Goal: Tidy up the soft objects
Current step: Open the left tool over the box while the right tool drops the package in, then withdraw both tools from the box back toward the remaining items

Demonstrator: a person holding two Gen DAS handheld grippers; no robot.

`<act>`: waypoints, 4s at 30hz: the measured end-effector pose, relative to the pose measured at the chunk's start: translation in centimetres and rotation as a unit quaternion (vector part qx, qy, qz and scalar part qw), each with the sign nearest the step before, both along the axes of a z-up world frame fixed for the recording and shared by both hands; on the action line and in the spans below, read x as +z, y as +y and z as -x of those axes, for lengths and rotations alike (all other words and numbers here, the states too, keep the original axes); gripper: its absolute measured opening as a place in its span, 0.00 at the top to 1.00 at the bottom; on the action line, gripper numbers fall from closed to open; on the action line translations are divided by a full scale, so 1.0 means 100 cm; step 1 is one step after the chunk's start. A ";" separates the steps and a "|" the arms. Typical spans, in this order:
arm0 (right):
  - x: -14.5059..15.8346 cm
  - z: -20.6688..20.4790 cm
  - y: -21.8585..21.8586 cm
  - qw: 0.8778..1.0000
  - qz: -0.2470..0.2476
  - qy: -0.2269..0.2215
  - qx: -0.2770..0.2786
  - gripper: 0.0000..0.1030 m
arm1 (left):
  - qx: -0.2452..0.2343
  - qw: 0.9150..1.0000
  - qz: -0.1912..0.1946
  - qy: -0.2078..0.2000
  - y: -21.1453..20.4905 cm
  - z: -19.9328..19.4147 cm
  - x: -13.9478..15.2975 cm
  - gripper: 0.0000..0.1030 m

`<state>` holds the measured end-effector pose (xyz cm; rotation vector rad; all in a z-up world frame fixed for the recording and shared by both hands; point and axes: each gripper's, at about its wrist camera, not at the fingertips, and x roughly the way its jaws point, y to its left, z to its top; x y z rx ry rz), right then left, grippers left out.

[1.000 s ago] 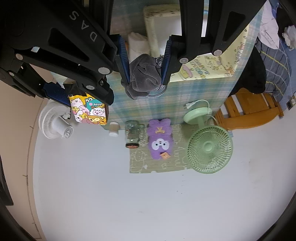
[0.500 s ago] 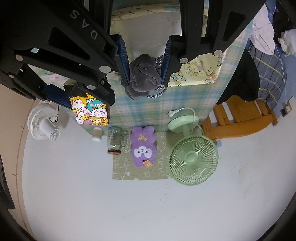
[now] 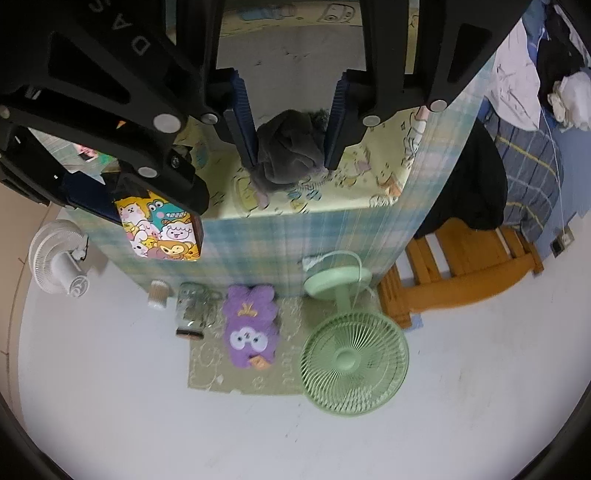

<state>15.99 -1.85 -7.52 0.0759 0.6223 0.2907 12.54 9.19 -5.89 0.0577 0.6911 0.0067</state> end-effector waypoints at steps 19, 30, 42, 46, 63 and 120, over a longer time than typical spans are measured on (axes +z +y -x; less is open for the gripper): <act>-0.032 -0.022 0.022 0.998 0.001 0.044 0.036 0.38 | 0.004 0.999 0.006 0.034 0.016 -0.017 -0.026 0.22; -0.026 -0.017 0.019 0.998 0.000 0.040 0.042 0.25 | 0.003 1.000 0.015 0.025 0.015 -0.012 -0.021 0.08; -0.008 0.002 0.003 1.000 0.002 0.005 0.021 0.13 | -0.004 1.000 0.010 -0.006 0.004 0.004 -0.002 0.03; -0.003 0.008 -0.003 1.000 0.000 -0.002 0.017 0.12 | -0.004 1.000 0.005 -0.012 -0.001 0.010 0.003 0.03; 0.027 0.040 -0.034 0.999 -0.003 -0.041 -0.001 0.11 | -0.006 0.999 0.007 -0.053 -0.027 0.038 0.031 0.01; -0.015 0.105 -0.150 0.993 0.029 -0.068 -0.092 0.04 | -0.043 0.995 0.034 -0.079 -0.143 0.094 -0.006 0.01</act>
